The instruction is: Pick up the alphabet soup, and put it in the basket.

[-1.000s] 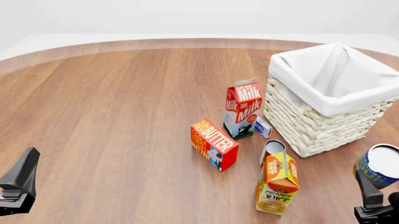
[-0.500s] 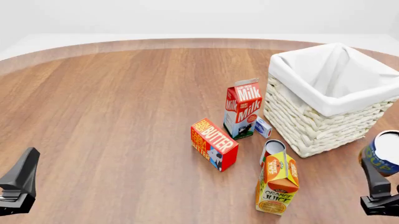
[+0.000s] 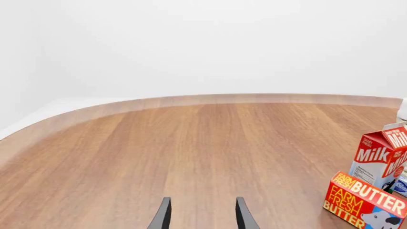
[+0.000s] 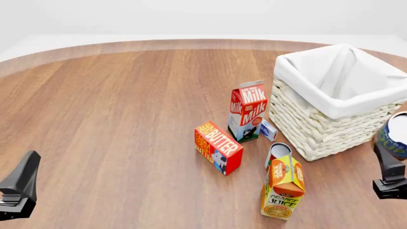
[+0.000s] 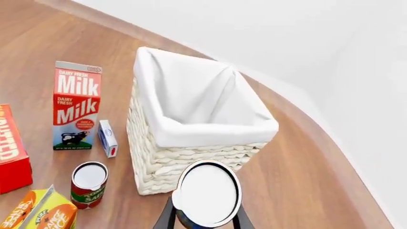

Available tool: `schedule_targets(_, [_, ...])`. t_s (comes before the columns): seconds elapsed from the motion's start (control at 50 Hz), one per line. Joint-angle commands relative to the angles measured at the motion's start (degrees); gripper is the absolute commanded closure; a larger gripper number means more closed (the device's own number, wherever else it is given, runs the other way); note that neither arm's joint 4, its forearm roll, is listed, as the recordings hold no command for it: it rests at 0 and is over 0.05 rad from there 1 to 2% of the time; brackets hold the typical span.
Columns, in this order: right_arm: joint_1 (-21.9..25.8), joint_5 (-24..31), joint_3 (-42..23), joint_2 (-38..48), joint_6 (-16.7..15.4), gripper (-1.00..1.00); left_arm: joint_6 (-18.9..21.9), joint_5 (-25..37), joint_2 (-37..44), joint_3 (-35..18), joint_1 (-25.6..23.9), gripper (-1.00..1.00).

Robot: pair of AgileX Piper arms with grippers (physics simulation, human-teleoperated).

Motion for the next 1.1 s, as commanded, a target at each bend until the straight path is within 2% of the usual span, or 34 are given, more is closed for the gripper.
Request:
schedule_targets(0.02, [-0.7,-1.0,-3.1,2.5,0.7,1.00,0.0,0.0,0.0,0.0,0.0,-1.00])
schedule_targets(0.24, [-1.2,0.3,-5.6,2.5,-0.3,1.00,0.0,0.0,0.0,0.0,0.0,-1.00])
schedule_targets(0.58, [-1.4,1.6,-9.9,3.4,-0.1,1.00,0.0,0.0,0.0,0.0,0.0,-1.00])
schedule_targets(0.64, [-0.9,1.4,-10.4,3.8,-0.4,1.00,0.0,0.0,0.0,0.0,0.0,-1.00])
schedule_targets(0.7, [0.3,1.4,-11.7,4.9,1.4,1.00,0.0,0.0,0.0,0.0,0.0,-1.00])
schedule_targets(1.1, [2.0,-0.4,-16.6,10.5,1.1,1.00,0.0,0.0,0.0,0.0,0.0,-1.00])
